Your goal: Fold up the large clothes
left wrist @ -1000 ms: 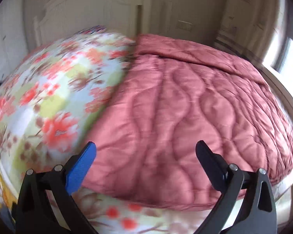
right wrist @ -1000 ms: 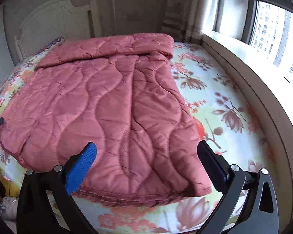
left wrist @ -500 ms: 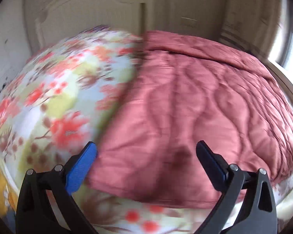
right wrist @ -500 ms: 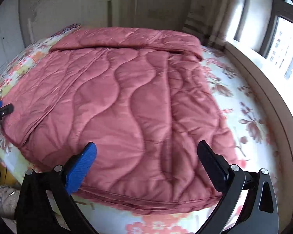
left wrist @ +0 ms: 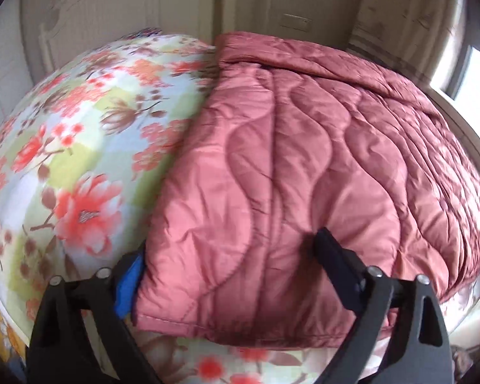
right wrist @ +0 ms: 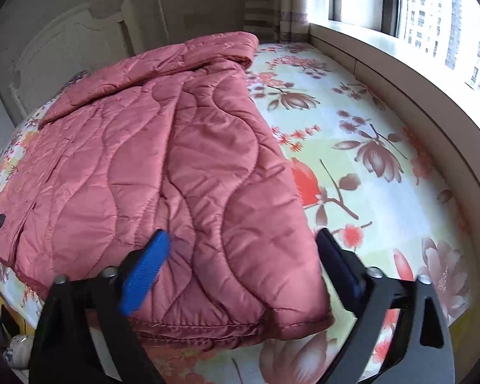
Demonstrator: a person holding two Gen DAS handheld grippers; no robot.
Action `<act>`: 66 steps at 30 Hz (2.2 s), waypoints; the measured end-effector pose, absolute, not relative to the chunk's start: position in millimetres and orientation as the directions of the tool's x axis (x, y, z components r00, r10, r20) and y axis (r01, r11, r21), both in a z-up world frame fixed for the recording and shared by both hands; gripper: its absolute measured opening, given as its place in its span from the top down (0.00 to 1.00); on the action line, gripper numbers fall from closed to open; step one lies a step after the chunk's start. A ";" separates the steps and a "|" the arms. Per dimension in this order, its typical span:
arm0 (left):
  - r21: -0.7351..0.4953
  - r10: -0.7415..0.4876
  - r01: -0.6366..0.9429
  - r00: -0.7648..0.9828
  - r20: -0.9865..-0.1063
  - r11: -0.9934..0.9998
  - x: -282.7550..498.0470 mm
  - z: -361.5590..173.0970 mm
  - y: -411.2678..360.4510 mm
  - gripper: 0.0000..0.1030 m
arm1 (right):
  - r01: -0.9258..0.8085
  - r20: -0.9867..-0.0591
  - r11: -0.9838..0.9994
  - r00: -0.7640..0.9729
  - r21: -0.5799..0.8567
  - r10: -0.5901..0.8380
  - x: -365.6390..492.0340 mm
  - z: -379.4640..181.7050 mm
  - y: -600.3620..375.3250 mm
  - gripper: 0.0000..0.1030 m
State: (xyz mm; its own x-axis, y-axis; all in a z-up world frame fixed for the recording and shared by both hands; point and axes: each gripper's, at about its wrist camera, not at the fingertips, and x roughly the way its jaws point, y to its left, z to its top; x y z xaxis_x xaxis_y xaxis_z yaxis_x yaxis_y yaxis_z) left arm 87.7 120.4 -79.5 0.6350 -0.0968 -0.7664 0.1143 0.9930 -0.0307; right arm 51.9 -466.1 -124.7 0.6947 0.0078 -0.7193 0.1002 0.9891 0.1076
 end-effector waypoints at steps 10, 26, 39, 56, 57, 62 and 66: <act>-0.215 -0.284 0.185 0.635 -0.718 0.959 64.3 -70.7 131.6 0.82 | 0.023 -0.637 0.955 0.749 0.296 0.180 39.2 -127.0 -469.6 0.79; -0.371 -0.511 0.376 0.761 -0.399 0.849 -115.8 48.9 201.3 0.84 | -0.342 -0.363 0.816 0.767 0.466 0.529 -127.3 -53.0 -486.1 0.82; -0.549 -0.479 0.224 0.792 -0.379 0.805 86.1 117.3 207.1 0.80 | -0.247 -0.284 0.876 0.879 0.415 0.383 6.7 86.4 -473.5 0.82; -0.380 -0.278 0.000 0.680 -0.678 0.925 226.2 10.8 226.4 0.16 | 0.059 -0.495 0.834 0.827 0.548 0.267 169.5 -34.0 -546.6 0.04; -0.379 -0.308 0.035 0.654 -0.691 0.925 229.7 4.8 219.6 0.16 | 0.050 -0.514 0.864 0.820 0.502 0.251 169.6 -32.2 -543.4 0.04; -0.284 -0.308 0.143 0.637 -0.706 0.948 229.0 -7.7 174.4 0.41 | -0.061 -0.634 0.943 0.726 0.328 0.267 183.7 -46.8 -500.8 0.08; -0.188 -0.268 0.192 0.685 -0.677 0.963 209.0 6.3 159.7 0.92 | -0.065 -0.683 0.994 0.722 0.093 0.111 182.1 -57.3 -466.8 0.83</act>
State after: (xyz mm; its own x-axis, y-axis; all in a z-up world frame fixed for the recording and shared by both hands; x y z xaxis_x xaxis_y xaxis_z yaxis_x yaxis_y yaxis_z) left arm 209.0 159.7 6.3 0.6851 -0.2683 -0.6773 0.1917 0.9633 -0.1878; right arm 182.1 -466.8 -57.3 0.7224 0.1107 -0.6826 -0.0646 0.9936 0.0927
